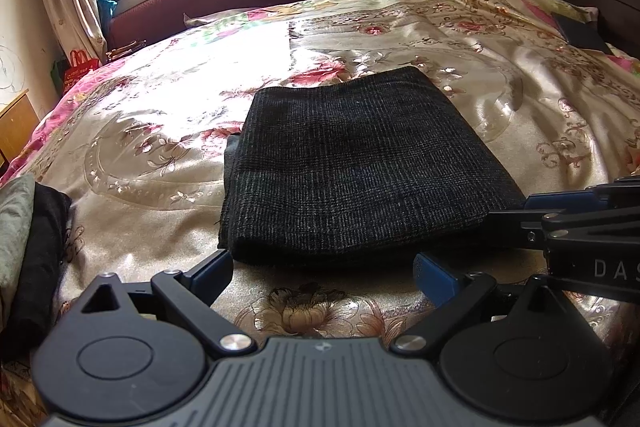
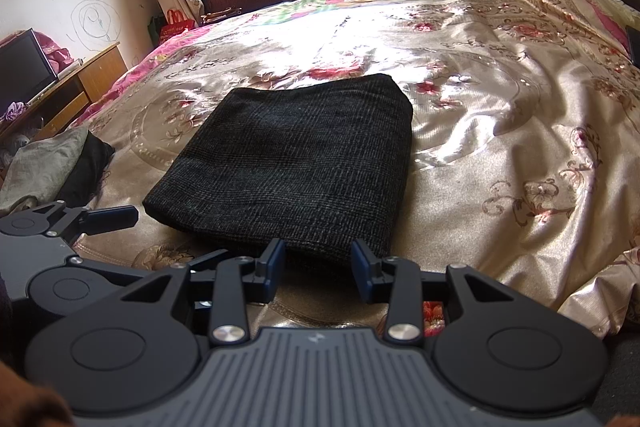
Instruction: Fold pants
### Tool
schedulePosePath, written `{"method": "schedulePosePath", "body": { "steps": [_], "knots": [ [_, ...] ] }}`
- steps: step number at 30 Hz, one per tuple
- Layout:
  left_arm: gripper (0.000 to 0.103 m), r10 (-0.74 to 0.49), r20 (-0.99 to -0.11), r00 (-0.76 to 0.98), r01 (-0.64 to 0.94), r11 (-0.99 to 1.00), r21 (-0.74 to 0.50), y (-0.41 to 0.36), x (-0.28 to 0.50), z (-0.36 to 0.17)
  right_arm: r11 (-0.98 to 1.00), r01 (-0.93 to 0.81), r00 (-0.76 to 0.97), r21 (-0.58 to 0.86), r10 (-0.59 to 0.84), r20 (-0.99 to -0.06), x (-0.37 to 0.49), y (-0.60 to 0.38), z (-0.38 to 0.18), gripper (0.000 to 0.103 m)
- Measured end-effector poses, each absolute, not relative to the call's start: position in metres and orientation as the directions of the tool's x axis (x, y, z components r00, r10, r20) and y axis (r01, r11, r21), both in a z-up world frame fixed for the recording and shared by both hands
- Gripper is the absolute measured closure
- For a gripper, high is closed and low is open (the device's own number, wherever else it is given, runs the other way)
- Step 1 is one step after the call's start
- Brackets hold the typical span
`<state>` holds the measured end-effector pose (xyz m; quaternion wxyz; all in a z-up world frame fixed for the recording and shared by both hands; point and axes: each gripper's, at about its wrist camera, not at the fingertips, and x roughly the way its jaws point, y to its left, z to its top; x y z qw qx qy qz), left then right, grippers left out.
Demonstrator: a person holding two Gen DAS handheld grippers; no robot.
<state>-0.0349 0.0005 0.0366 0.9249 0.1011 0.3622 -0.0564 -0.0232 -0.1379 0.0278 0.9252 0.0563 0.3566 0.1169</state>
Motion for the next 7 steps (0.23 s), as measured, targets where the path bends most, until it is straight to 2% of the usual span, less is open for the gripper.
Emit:
{"method": "schedulePosePath", "body": {
  "steps": [7],
  "knots": [
    [0.000, -0.026, -0.684, 0.729, 0.170, 0.975, 0.144, 0.0012, -0.0344, 0.0354, 0.966, -0.177, 0.716, 0.187, 0.257, -0.649, -0.0232, -0.1372, 0.0269, 0.065]
  ]
}}
